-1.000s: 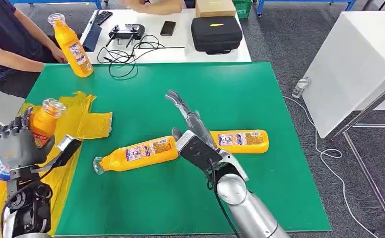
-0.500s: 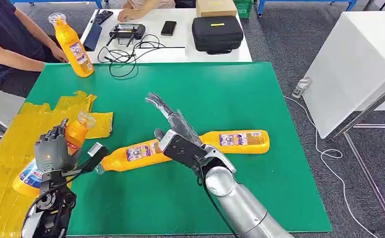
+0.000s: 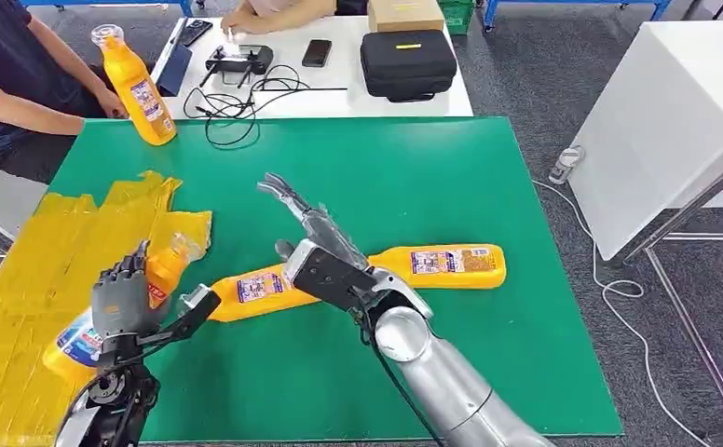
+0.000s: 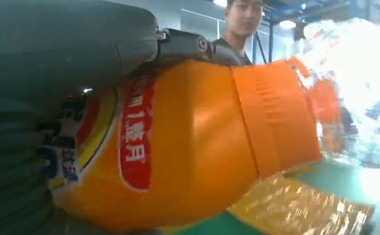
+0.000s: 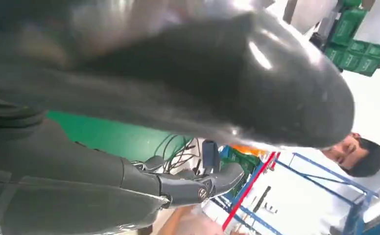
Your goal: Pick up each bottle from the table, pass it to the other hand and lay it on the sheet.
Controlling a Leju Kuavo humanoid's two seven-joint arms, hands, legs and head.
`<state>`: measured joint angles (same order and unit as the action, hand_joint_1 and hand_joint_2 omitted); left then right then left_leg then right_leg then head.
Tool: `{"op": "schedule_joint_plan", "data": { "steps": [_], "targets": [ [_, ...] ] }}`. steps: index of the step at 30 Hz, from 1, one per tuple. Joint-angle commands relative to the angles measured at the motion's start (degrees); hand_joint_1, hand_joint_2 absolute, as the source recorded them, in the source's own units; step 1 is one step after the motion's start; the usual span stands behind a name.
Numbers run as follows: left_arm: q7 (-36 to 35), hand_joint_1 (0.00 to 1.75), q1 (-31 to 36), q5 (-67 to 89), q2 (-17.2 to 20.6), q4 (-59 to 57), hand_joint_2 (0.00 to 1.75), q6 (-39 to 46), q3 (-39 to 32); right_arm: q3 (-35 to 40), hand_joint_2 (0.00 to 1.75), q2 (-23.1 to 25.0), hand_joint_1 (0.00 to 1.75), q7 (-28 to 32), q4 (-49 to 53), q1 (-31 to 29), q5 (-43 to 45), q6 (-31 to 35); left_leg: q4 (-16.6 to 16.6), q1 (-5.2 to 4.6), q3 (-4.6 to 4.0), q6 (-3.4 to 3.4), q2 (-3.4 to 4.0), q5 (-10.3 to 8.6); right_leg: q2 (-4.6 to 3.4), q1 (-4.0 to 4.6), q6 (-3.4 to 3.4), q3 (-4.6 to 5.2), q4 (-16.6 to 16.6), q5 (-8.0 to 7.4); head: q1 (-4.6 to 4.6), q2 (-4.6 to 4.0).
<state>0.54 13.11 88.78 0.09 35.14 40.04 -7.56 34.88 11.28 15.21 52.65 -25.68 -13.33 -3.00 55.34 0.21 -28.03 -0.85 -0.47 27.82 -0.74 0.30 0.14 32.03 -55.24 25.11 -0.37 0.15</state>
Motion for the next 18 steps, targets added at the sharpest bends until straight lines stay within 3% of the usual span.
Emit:
{"op": "schedule_joint_plan", "data": {
  "steps": [1,13,18],
  "targets": [
    [-3.33,0.0,5.16,-1.28,2.43,-14.72,0.0,-0.04,3.33,1.83,0.0,-0.16,0.0,-1.24,-2.91,-2.25,-1.52,-0.9,-0.01,0.03,0.13,0.05,0.05,0.04,0.05,0.03,0.06,-0.14,0.03,0.02,-0.02,0.02],
    [-2.59,0.0,3.79,-3.23,2.21,-13.21,0.0,-0.04,2.32,1.17,0.0,0.16,0.0,-2.38,-2.85,-2.57,-3.37,-1.78,0.02,0.02,0.06,0.03,0.02,0.02,0.06,0.01,0.07,-0.08,0.0,0.01,-0.02,0.02],
    [4.33,0.0,2.63,-10.53,0.97,-9.14,0.0,-0.04,-2.92,0.77,0.0,0.37,0.0,-2.86,-4.95,-3.68,-5.39,-2.27,0.02,0.02,0.08,0.04,0.05,0.04,0.03,0.01,0.06,-0.08,-0.01,0.02,-0.02,0.02]
  ]
}}
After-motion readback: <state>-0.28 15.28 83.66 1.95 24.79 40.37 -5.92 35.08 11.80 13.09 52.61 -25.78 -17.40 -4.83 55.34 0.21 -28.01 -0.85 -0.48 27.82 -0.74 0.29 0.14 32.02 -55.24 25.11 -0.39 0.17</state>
